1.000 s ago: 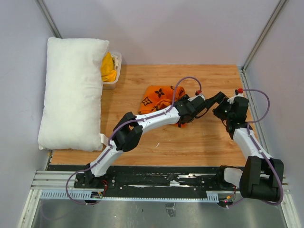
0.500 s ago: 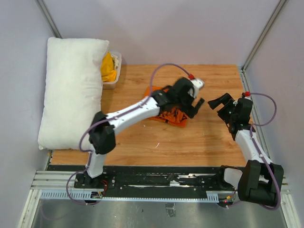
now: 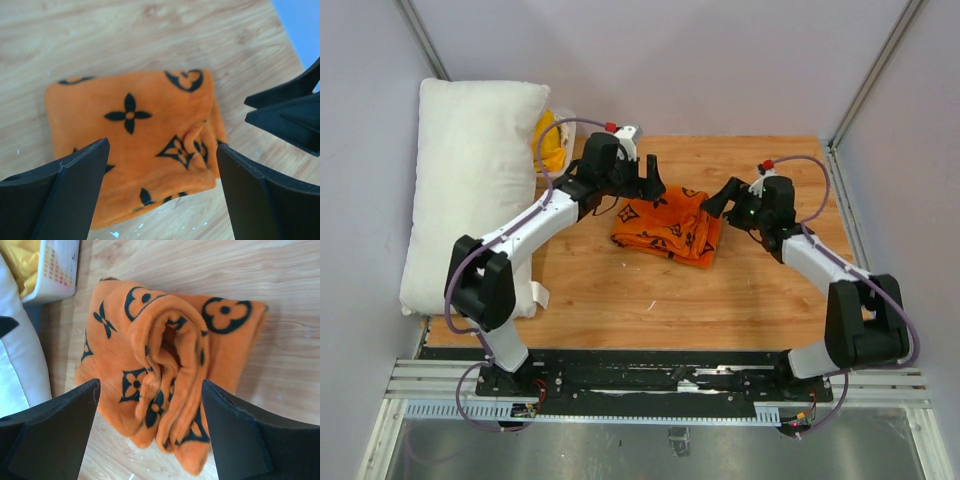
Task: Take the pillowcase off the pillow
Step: Fold the pillowcase at the center of the board.
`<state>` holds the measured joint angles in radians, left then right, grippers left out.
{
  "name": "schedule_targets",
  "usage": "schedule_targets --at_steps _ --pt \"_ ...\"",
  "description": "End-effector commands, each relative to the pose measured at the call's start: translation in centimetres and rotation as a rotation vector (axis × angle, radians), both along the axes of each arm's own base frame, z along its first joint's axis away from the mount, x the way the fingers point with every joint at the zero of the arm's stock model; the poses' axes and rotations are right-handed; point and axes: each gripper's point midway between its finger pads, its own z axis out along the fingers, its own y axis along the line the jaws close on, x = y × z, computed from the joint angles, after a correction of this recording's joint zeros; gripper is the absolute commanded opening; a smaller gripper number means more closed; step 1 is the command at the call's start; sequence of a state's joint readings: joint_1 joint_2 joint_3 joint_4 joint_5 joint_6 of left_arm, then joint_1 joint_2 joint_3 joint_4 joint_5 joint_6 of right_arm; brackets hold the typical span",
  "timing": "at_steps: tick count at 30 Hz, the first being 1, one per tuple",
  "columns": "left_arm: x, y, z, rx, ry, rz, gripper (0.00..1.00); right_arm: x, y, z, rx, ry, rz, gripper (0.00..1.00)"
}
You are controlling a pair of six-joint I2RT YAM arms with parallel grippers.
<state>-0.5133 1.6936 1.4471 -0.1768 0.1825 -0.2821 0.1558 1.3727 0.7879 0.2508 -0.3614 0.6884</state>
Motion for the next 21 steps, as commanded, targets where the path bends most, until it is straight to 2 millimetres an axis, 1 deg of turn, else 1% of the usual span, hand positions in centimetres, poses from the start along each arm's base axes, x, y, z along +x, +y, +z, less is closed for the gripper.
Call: schedule_targets --at_steps 1,3,4,5,7,8,12,17,21 --pt "0.8 0.6 -2.2 0.004 0.023 0.028 0.92 1.2 4.2 -0.4 0.005 0.009 0.162 0.81" --pt "1.0 1.1 -2.6 0.006 0.028 0.037 0.92 1.4 4.9 -1.8 -0.004 0.051 0.179 0.81" --pt "1.2 1.5 -2.8 0.008 0.031 0.045 0.92 1.6 5.0 -2.5 -0.009 0.068 0.18 0.83" --pt "1.3 1.8 -2.9 0.008 0.03 0.051 0.91 1.7 5.1 -3.0 -0.016 0.079 0.18 0.86" --pt "1.4 2.2 -3.2 0.006 0.034 0.053 0.9 1.8 5.1 -3.8 -0.031 0.096 0.177 0.96" --pt "1.5 2.5 -3.4 0.005 0.037 0.055 0.9 1.8 5.1 -4.2 -0.04 0.103 0.179 0.99" --pt "1.9 3.0 -3.9 0.002 0.044 0.059 0.89 1.7 5.6 -5.4 -0.064 0.125 0.205 0.98" --pt "2.1 3.1 -4.4 -0.001 0.055 0.058 0.88 1.5 6.4 -7.1 -0.061 0.162 0.24 0.99" --pt "2.2 3.2 -4.7 0.004 0.058 0.057 0.87 1.4 6.6 -8.2 -0.068 0.181 0.245 0.99"
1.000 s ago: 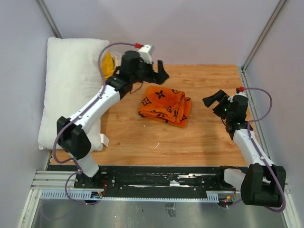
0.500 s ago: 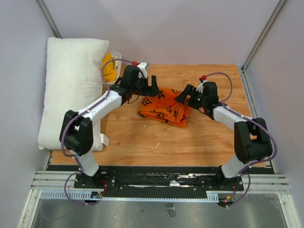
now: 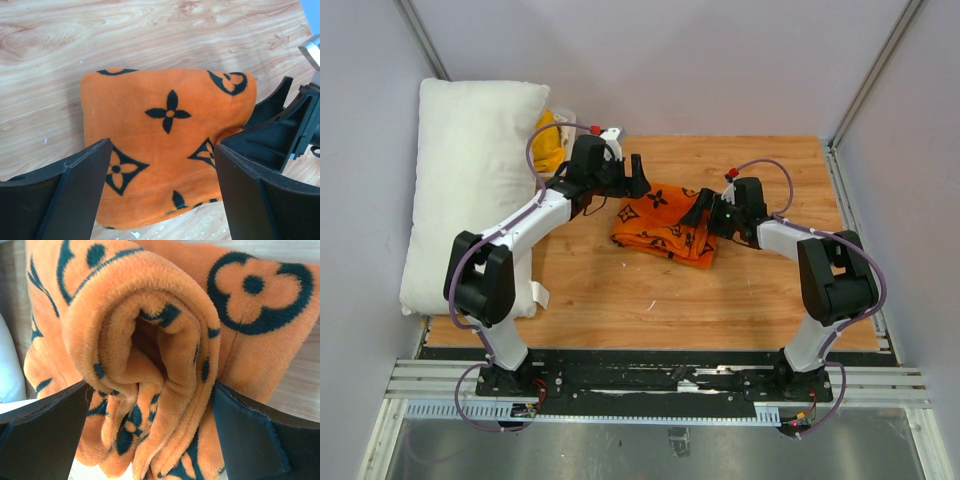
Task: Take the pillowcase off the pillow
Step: Fold the pillowcase at the center of the board.
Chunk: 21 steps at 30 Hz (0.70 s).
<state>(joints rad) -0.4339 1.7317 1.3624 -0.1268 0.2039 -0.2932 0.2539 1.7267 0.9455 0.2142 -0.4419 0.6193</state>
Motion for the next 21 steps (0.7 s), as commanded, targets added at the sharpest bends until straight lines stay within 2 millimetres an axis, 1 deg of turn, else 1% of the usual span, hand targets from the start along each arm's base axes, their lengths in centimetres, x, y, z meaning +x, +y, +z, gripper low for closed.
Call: schedule_targets --at_steps 1,4,5,8,11,15,18,19,21 --pt "0.6 0.1 -0.2 -0.011 -0.017 -0.007 0.87 0.1 1.2 -0.1 -0.006 -0.014 0.05 0.99" --pt "0.6 0.0 -0.3 -0.014 -0.013 -0.011 0.87 0.0 1.5 -0.4 0.003 -0.008 0.057 1.0" --pt "0.6 0.0 -0.3 -0.015 -0.012 -0.012 0.87 0.0 1.7 -0.4 0.008 -0.008 0.062 0.97" --pt "0.6 0.0 -0.3 -0.017 -0.012 -0.012 0.87 -0.2 2.5 0.2 0.039 -0.019 0.079 0.81" --pt "0.6 0.0 -0.3 -0.017 -0.011 -0.015 0.87 -0.4 3.4 1.0 0.063 -0.034 0.097 0.67" --pt "0.6 0.0 -0.3 -0.017 -0.011 -0.013 0.86 -0.5 4.7 2.1 0.1 -0.047 0.13 0.37" --pt "0.5 0.3 -0.2 -0.01 -0.014 -0.006 0.86 -0.5 5.2 3.5 0.143 -0.064 0.145 0.13" --pt "0.5 0.5 -0.1 -0.01 -0.016 -0.003 0.86 -0.6 5.4 4.1 0.156 -0.07 0.151 0.08" --pt "0.5 0.9 0.3 -0.011 -0.024 0.005 0.86 -0.9 5.7 5.8 0.187 -0.09 0.164 0.03"
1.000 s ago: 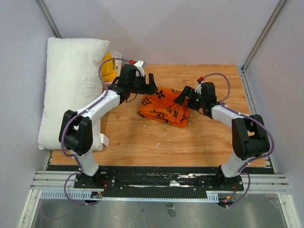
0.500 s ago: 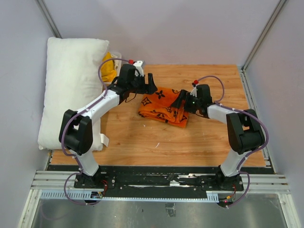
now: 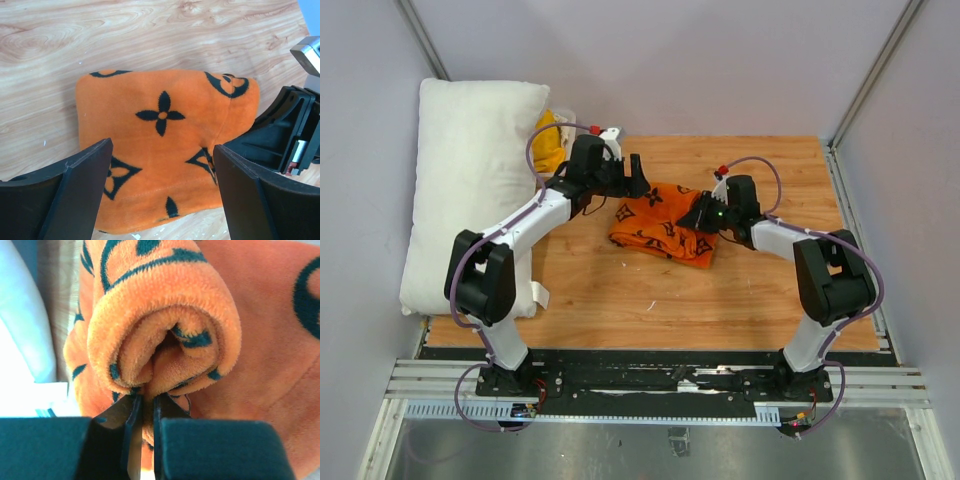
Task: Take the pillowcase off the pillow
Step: Fold the pillowcase at the center of the board.
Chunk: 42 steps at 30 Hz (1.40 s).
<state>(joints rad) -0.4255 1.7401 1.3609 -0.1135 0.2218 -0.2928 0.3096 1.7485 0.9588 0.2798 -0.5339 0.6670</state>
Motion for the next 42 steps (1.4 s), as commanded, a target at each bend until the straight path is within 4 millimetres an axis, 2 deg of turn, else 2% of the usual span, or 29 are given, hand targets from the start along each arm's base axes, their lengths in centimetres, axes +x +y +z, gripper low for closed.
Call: schedule_targets --at_steps 1,4,6,9,11,15,20,23,25,26,29,31,34,37,39,42 --pt "0.3 1.0 0.7 -0.004 -0.028 0.016 0.86 0.0 1.9 5.6 0.114 -0.088 0.061 0.02" --pt "0.2 1.5 1.2 -0.008 -0.036 0.025 0.86 -0.5 1.5 8.2 0.17 -0.113 0.058 0.01" --pt "0.0 1.6 1.6 -0.013 -0.044 0.025 0.86 -0.7 0.3 9.3 0.213 -0.114 0.03 0.01" --pt "-0.1 1.8 1.9 -0.015 -0.05 0.023 0.86 -0.9 -1.9 9.4 0.288 -0.088 -0.013 0.01" --pt "-0.1 1.7 1.7 -0.015 -0.046 0.021 0.86 -1.1 -2.8 8.3 0.311 -0.053 -0.036 0.01" --pt "0.0 1.5 1.1 -0.019 -0.03 0.013 0.86 -1.7 -3.4 4.6 0.288 0.017 -0.051 0.01" --pt "-0.2 1.4 0.7 -0.014 -0.016 0.008 0.87 -1.6 -4.0 0.3 0.3 0.086 -0.084 0.09" --pt "-0.2 1.5 0.6 -0.013 -0.015 0.009 0.87 -1.6 -4.3 -0.8 0.322 0.114 -0.105 0.14" --pt "-0.2 1.4 0.6 -0.016 -0.014 0.003 0.87 -1.6 -4.8 -1.1 0.316 0.117 -0.124 0.22" --pt "-0.3 1.3 0.5 -0.017 -0.012 -0.003 0.88 -1.6 -5.0 -1.0 0.305 0.112 -0.131 0.31" --pt "-0.8 0.6 0.7 -0.04 -0.025 -0.047 0.87 -1.3 -5.9 -0.5 0.223 0.081 -0.166 0.66" --pt "-1.5 0.0 0.8 -0.062 -0.041 -0.074 0.87 -1.3 -7.2 0.4 0.138 0.031 -0.204 0.8" --pt "-2.8 -1.2 1.9 -0.084 -0.097 -0.096 0.87 -1.4 -9.3 1.9 0.002 -0.037 -0.275 0.85" --pt "-3.8 -2.4 2.4 -0.092 -0.128 -0.103 0.84 -1.8 -10.6 4.2 -0.092 -0.112 -0.311 0.83" --pt "-4.2 -2.6 2.1 -0.099 -0.135 -0.094 0.81 -2.3 -10.3 5.8 -0.113 -0.149 -0.295 0.75" --pt "-4.0 -2.3 1.3 -0.093 -0.126 -0.061 0.78 -3.3 -8.5 7.3 -0.116 -0.167 -0.235 0.62"
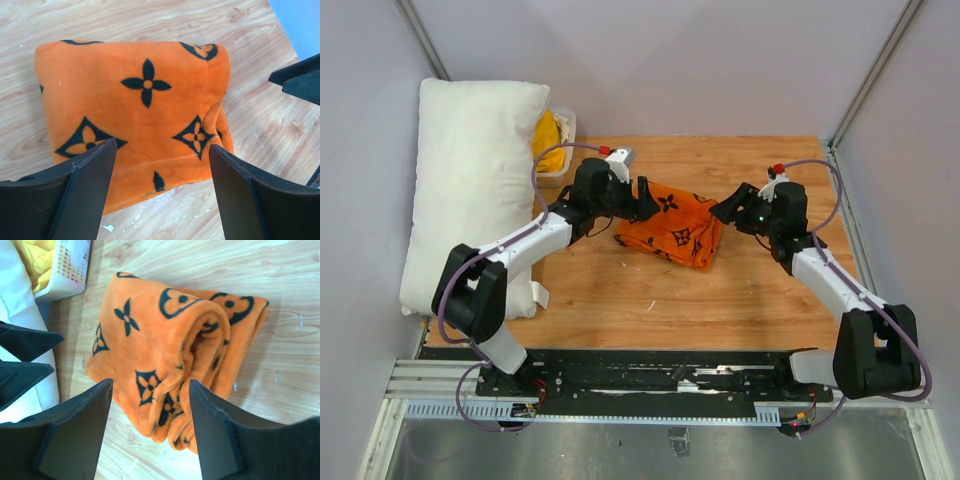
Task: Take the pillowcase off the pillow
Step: Fold the pillowcase at the center of the board.
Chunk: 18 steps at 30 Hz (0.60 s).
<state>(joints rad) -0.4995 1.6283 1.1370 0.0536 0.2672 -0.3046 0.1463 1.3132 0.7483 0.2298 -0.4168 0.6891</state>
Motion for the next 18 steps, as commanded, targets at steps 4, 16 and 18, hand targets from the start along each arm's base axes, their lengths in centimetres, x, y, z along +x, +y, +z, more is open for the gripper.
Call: schedule_targets --at_steps 4,16,18 --pt "1.3 0.5 2.7 -0.04 -0.094 0.068 0.77 -3.0 3.2 -0.6 -0.105 0.069 0.105 0.57" --pt "1.4 1.4 2.4 -0.006 -0.095 0.103 0.76 -4.6 6.4 -5.7 -0.092 0.24 0.14 0.5" --pt "1.3 1.4 2.3 -0.005 -0.092 0.102 0.76 -4.5 6.4 -6.1 -0.097 0.251 0.139 0.51"
